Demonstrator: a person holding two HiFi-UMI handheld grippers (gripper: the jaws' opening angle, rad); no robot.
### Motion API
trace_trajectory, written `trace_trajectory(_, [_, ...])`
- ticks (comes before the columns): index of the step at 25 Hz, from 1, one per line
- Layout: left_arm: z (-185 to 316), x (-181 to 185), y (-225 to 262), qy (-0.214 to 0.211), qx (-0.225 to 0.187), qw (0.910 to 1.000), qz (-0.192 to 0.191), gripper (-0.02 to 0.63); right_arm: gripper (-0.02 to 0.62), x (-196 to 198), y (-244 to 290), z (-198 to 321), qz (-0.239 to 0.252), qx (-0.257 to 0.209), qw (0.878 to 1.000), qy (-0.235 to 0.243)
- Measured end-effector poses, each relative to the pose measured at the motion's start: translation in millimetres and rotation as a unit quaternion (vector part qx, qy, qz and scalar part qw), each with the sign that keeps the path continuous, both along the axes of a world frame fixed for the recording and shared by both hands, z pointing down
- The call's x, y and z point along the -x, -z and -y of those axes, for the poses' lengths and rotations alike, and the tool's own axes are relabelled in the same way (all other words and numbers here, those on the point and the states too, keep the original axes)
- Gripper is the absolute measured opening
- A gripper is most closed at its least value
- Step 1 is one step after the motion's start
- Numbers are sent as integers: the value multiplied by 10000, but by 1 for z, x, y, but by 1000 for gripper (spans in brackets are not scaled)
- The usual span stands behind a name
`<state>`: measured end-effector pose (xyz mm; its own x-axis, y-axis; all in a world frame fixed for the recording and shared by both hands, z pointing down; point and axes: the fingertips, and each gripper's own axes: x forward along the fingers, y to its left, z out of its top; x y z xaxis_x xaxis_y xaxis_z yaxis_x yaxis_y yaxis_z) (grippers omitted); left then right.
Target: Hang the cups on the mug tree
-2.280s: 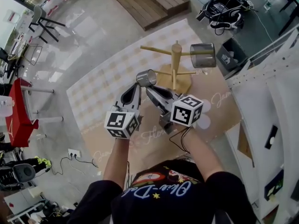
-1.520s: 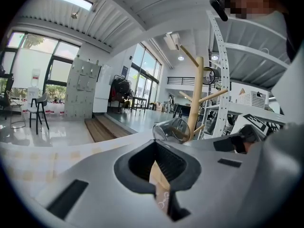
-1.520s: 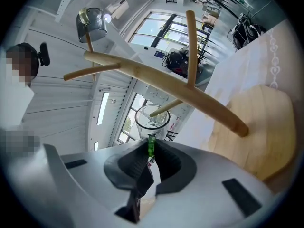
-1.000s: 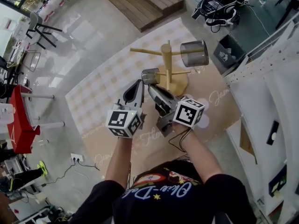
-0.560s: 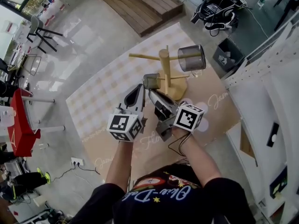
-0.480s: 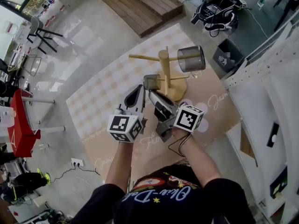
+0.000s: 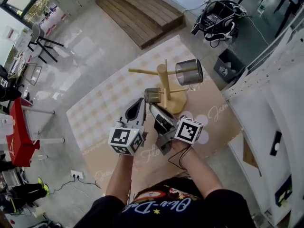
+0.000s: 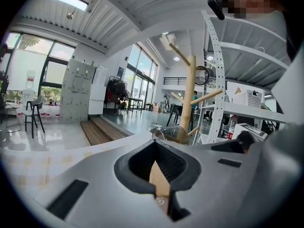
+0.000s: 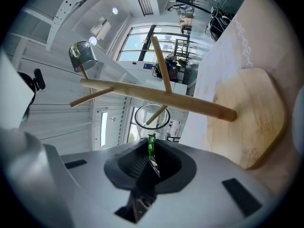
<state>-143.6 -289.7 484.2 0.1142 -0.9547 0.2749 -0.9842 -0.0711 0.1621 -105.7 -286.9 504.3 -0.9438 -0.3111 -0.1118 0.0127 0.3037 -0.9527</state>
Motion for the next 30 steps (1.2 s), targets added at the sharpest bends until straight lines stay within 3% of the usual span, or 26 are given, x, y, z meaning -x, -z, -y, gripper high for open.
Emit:
trace_trajectory(14, [2,-1,-1,-192,-9,9997,128,8,52,1,-1,4,212,16,9997,-140])
trace_trajectory(30, [1,-2,-1,-190,-43,9998,104,9,63,-8,-14,-2,36,226,9994,-243])
